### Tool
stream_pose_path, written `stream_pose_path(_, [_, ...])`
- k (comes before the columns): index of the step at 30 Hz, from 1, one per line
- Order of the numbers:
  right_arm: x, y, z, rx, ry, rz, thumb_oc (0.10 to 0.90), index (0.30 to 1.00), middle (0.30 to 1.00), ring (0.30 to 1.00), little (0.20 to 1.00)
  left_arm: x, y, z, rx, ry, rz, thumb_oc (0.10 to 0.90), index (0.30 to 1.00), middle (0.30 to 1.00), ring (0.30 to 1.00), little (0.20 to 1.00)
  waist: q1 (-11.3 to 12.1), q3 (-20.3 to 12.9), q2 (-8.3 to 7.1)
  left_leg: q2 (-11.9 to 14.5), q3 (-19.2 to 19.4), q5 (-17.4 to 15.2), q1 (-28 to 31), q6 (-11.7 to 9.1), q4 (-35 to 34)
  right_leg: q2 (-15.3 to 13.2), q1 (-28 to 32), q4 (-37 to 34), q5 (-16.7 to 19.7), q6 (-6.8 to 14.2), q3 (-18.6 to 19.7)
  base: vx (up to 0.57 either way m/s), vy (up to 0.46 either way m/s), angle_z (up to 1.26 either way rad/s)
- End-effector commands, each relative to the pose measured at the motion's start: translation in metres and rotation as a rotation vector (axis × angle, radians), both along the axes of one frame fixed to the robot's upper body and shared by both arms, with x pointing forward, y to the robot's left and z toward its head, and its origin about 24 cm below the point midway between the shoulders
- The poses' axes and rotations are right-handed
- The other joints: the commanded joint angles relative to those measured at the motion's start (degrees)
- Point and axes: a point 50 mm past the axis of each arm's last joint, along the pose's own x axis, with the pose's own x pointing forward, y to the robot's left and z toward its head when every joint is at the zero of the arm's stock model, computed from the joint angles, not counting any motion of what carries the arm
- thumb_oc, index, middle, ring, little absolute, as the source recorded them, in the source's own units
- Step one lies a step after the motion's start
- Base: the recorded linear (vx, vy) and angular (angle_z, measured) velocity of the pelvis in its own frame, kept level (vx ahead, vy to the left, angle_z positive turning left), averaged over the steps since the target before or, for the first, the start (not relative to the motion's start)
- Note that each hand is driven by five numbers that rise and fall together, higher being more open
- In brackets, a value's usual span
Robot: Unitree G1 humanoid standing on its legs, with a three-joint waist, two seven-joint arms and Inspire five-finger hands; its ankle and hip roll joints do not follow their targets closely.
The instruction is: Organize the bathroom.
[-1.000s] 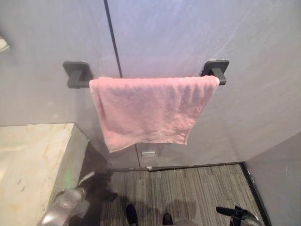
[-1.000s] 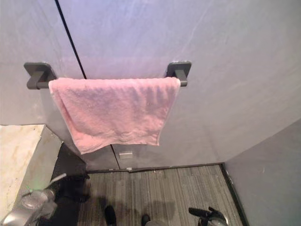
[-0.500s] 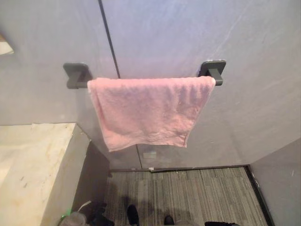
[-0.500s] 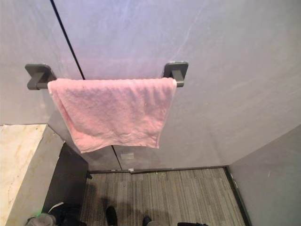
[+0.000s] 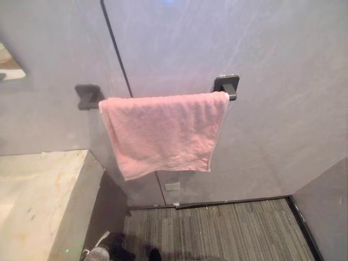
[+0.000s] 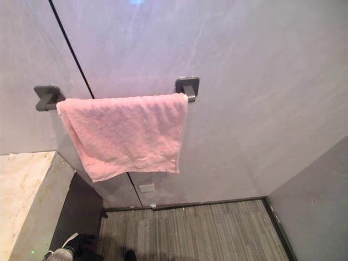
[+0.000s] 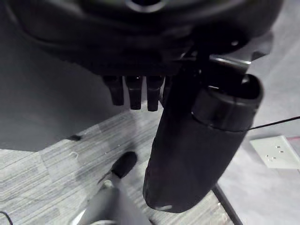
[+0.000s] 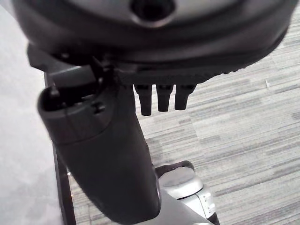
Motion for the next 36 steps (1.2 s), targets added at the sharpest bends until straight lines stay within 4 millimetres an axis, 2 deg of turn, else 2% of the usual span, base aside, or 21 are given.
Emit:
stream_pose_path(1, [0.001,-0.007,0.002,-0.036,0.021,0.059,0.800,0.900,0.900,0.900,0.900,0.006,0.008,0.003,0.004,-0.011,0.039,0.800,0.900,0.900,0.900,0.900,-0.71,-0.10,-1.86,4.08,-1.87,-5.49,-3.20,-0.14,9.63,0.22,2.19,-6.88,7.01,5.42,-3.07,0.04,-0.030,-0.07])
stream_pose_path(9, [0.007,-0.012,0.005,-0.072,0.029,0.156,0.800,0.900,0.900,0.900,0.900,0.002,0.008,0.001,-0.053,0.004,0.079,0.800,0.900,0.900,0.900,0.900,-0.43,0.69,-1.29,3.94,-2.93,-5.37,-3.05,-0.11,9.49,0.20,1.09,-4.35,5.66,5.01,-2.36,0.05,-0.056,-0.05])
stream_pose_path(10, [0.008,-0.013,0.006,-0.084,0.028,0.173,0.800,0.900,0.900,0.900,0.900,0.002,0.009,0.001,-0.051,0.000,0.075,0.800,0.900,0.900,0.900,0.900,-0.44,1.07,-0.80,4.29,-3.18,-3.73,-3.40,-0.68,9.06,0.54,0.79,-3.92,5.20,4.87,-2.16,0.03,-0.063,-0.05])
stream_pose_path(12, [0.009,-0.016,0.007,-0.096,0.027,0.185,0.800,0.900,0.900,0.900,0.900,0.004,0.009,0.002,-0.058,-0.011,0.067,0.800,0.900,0.900,0.900,0.900,-0.68,1.51,-0.37,4.77,-2.51,-2.72,-4.27,-0.99,10.33,0.64,0.71,-3.88,4.90,4.60,-2.30,-0.01,-0.072,0.01])
stream_pose_path(13, [0.012,-0.021,0.009,-0.118,0.020,0.185,0.800,0.900,0.900,0.900,0.900,0.008,0.009,0.004,-0.061,-0.020,0.047,0.800,0.900,0.900,0.900,0.900,-1.37,1.90,-0.48,4.81,-0.24,-5.60,-5.07,0.07,14.79,-0.23,0.10,-3.50,5.37,4.03,-2.59,-0.03,-0.065,0.07])
stream_pose_path(14, [0.012,-0.021,0.009,-0.118,0.020,0.185,0.800,0.900,0.900,0.900,0.900,0.008,0.009,0.004,-0.061,-0.020,0.047,0.800,0.900,0.900,0.900,0.900,-1.39,1.90,-0.39,4.90,-0.31,-5.81,-5.27,0.08,15.14,-0.16,0.05,-3.46,5.34,4.03,-2.63,-0.06,-0.090,0.23])
stream_pose_path(15, [0.017,-0.025,0.012,-0.135,-0.001,0.166,0.800,0.900,0.900,0.900,0.900,0.014,0.007,0.006,-0.069,-0.035,0.015,0.800,0.900,0.900,0.900,0.900,-2.23,2.37,-0.55,4.32,1.52,-8.25,-6.70,1.33,22.68,-0.66,-0.69,-2.73,5.75,3.16,-2.55,-0.05,-0.065,0.29])
stream_pose_path(16, [0.018,-0.026,0.012,-0.138,-0.005,0.156,0.800,0.900,0.900,0.900,0.900,0.016,0.007,0.007,-0.069,-0.037,0.003,0.800,0.900,0.900,0.900,0.900,-2.45,2.50,-0.55,3.97,1.75,-8.55,-7.16,1.53,24.66,-0.56,-0.77,-2.67,5.95,2.96,-2.47,-0.07,-0.134,0.57])
stream_pose_path(17, [0.020,-0.030,0.014,-0.145,-0.011,0.132,0.800,0.900,0.900,0.900,0.900,0.020,0.004,0.008,-0.060,-0.043,-0.040,0.800,0.900,0.900,0.900,0.900,-3.31,2.89,-0.70,2.57,2.50,-9.41,-8.55,2.36,31.37,-0.31,-0.65,-2.95,6.80,2.47,-1.90,-0.03,-0.089,0.49])
stream_pose_path(18, [0.020,-0.030,0.014,-0.145,-0.012,0.130,0.800,0.900,0.900,0.900,0.900,0.021,0.004,0.008,-0.058,-0.044,-0.044,0.800,0.900,0.900,0.900,0.900,-3.42,2.92,-0.63,2.42,2.44,-9.51,-8.73,2.39,31.97,-0.21,-0.63,-3.03,6.91,2.45,-1.89,-0.07,-0.156,0.66])
stream_pose_path(19, [0.019,-0.034,0.015,-0.142,-0.017,0.104,0.800,0.900,0.900,0.900,0.900,0.026,0.000,0.009,-0.049,-0.057,-0.084,0.800,0.900,0.900,0.900,0.900,-4.27,3.27,-0.45,-0.32,3.06,-10.94,-8.87,3.16,34.79,0.35,-0.37,-3.51,7.67,2.64,-1.52,-0.08,-0.129,0.68])
stream_pose_path(20, [0.017,-0.035,0.015,-0.140,-0.017,0.089,0.800,0.900,0.900,0.900,0.900,0.028,-0.002,0.010,-0.043,-0.065,-0.103,0.800,0.900,0.900,0.900,0.900,-4.65,3.13,-0.22,-1.71,3.52,-11.36,-8.48,3.32,34.37,0.51,-0.61,-3.46,7.73,2.85,-1.78,-0.11,-0.136,0.83])
stream_pose_path(22, [0.015,-0.038,0.016,-0.138,-0.028,0.060,0.800,0.900,0.900,0.900,0.900,0.034,-0.007,0.012,-0.041,-0.082,-0.129,0.800,0.900,0.900,0.900,0.900,-5.32,3.45,0.82,-4.45,3.82,-10.91,-6.23,2.98,29.26,1.11,-1.39,-2.43,7.69,3.77,-2.34,-0.09,-0.035,0.73])
stream_pose_path(24, [0.010,-0.044,0.016,-0.142,-0.047,0.032,0.800,0.900,0.900,0.900,0.900,0.039,-0.016,0.014,-0.041,-0.102,-0.139,0.800,0.900,0.900,0.900,0.900,-6.30,4.67,3.25,-9.08,5.68,-10.06,-3.62,1.58,17.53,2.21,-3.14,0.12,7.25,5.73,-3.99,-0.15,-0.003,0.58])
stream_pose_path(26, [0.006,-0.048,0.017,-0.147,-0.067,0.015,0.800,0.900,0.900,0.900,0.900,0.043,-0.021,0.016,-0.041,-0.130,-0.163,0.800,0.900,0.900,0.900,0.900,-6.99,5.61,4.40,-8.90,7.85,-7.71,-4.28,0.78,9.54,3.31,-3.96,0.88,7.42,6.83,-4.06,-0.20,-0.019,0.47])
stream_pose_path(28, [0.006,-0.049,0.017,-0.155,-0.078,0.012,0.800,0.900,0.900,0.900,0.900,0.045,-0.024,0.018,-0.050,-0.151,-0.178,0.800,0.900,0.900,0.900,0.900,-7.24,5.80,4.90,-9.11,8.01,-6.12,-4.56,0.83,7.16,4.23,-4.19,0.39,7.97,7.02,-3.55,-0.17,-0.025,0.39])
stream_pose_path(29, [0.009,-0.050,0.018,-0.165,-0.084,0.026,0.800,0.900,0.900,0.900,0.900,0.044,-0.027,0.018,-0.064,-0.169,-0.180,0.800,0.900,0.900,0.900,0.900,-6.96,5.79,5.60,-9.47,8.89,-4.15,-5.91,0.52,5.69,5.38,-4.00,0.21,7.59,6.67,-3.67,-0.14,-0.036,0.28])
stream_pose_path(32, [0.014,-0.049,0.019,-0.177,-0.087,0.055,0.800,0.900,0.900,0.900,0.900,0.041,-0.027,0.017,-0.070,-0.180,-0.184,0.800,0.900,0.900,0.900,0.900,-6.31,5.23,5.87,-9.62,10.24,-2.98,-7.64,-0.55,5.43,6.55,-2.84,-0.81,6.48,6.50,-3.01,-0.15,-0.082,0.17])
stream_pose_path(33, [0.021,-0.044,0.019,-0.175,-0.087,0.094,0.800,0.900,0.900,0.900,0.900,0.037,-0.023,0.016,-0.066,-0.178,-0.180,0.800,0.900,0.900,0.900,0.900,-5.27,4.56,5.24,-9.02,13.24,-1.51,-10.83,-0.23,6.79,8.33,-1.92,-2.47,7.25,5.56,-2.53,-0.30,-0.247,-0.06])
stream_pose_path(35, [0.025,-0.036,0.017,-0.164,-0.089,0.122,0.800,0.900,0.900,0.900,0.900,0.030,-0.018,0.014,-0.057,-0.160,-0.177,0.800,0.900,0.900,0.900,0.900,-4.09,3.60,4.05,-9.60,13.03,-3.46,-12.77,0.39,8.91,9.47,0.00,-2.25,5.71,6.05,-0.73,-0.21,-0.230,-0.16])
stream_pose_path(36, [0.025,-0.033,0.017,-0.164,-0.080,0.145,0.800,0.900,0.900,0.900,0.900,0.027,-0.015,0.013,-0.050,-0.149,-0.185,0.800,0.900,0.900,0.900,0.900,-3.67,3.51,3.73,-9.17,12.85,-4.70,-12.93,1.73,9.61,9.64,-0.50,0.27,4.17,5.93,-0.37,-0.15,-0.172,-0.41])
